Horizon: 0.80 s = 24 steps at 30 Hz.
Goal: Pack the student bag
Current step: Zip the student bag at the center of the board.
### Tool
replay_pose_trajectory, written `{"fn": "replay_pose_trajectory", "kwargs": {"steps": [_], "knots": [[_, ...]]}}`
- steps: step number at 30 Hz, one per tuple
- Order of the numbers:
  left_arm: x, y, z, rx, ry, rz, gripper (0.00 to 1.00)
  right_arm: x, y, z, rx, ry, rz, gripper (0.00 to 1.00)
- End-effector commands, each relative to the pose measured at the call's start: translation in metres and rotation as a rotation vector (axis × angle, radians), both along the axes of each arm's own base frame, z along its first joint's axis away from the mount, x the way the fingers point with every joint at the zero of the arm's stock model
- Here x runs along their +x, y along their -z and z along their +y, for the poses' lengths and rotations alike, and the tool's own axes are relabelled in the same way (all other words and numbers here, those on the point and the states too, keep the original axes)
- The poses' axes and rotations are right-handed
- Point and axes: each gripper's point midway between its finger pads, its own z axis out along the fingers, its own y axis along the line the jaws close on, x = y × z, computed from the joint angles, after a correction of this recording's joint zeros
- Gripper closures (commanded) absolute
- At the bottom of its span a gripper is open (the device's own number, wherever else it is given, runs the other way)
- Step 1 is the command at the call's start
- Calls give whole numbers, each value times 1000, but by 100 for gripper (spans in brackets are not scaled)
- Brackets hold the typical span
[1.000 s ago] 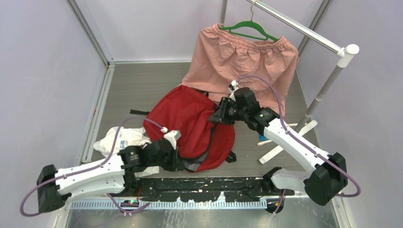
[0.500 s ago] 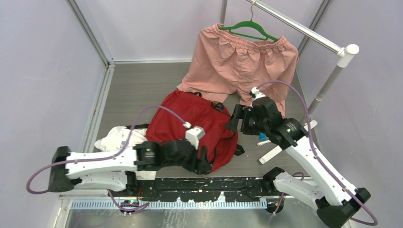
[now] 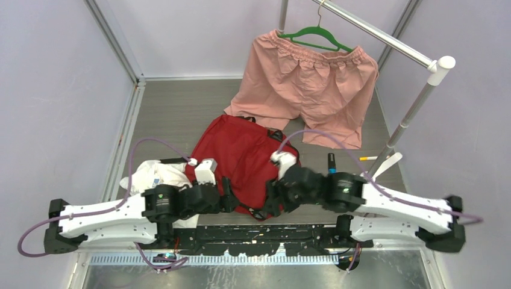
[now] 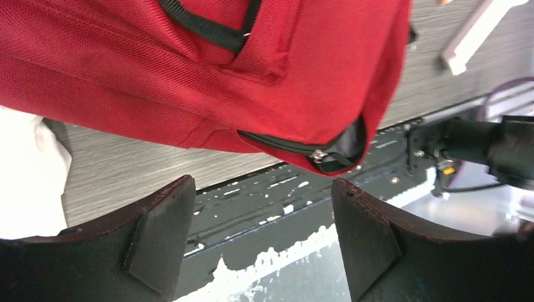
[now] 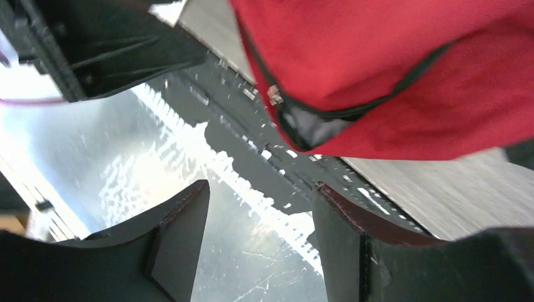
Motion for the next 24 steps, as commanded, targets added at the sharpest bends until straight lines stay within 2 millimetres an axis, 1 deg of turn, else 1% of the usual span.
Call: {"fn": "replay_pose_trajectory", "kwargs": {"steps": [1,3,6,9,12,16,18,22,24], "knots": [[12,13,-1,33,-129,31,19,-22,27,52,-45,-83,10,35],[14,18,-5,53,-141,50,17,-23,43,62,-47,-93,21,37],[20,28,-6,62,-176,99,17,-25,62,71,-24,-97,38,40],[26,34,-9,5,-205,141,18,-27,81,77,-38,-99,66,42],[30,36,-8,-45,-217,154,20,-23,93,78,-54,-74,65,46],[32,39,-3,-38,-221,155,20,-17,97,74,-55,-46,46,50],[31,42,-5,-35,-211,167,20,-16,100,74,-58,-43,51,52],[25,47,-17,-53,-172,206,20,-13,108,70,-92,-37,45,52],[24,49,-23,-58,-160,217,20,-7,106,65,-108,-17,15,52]]}}
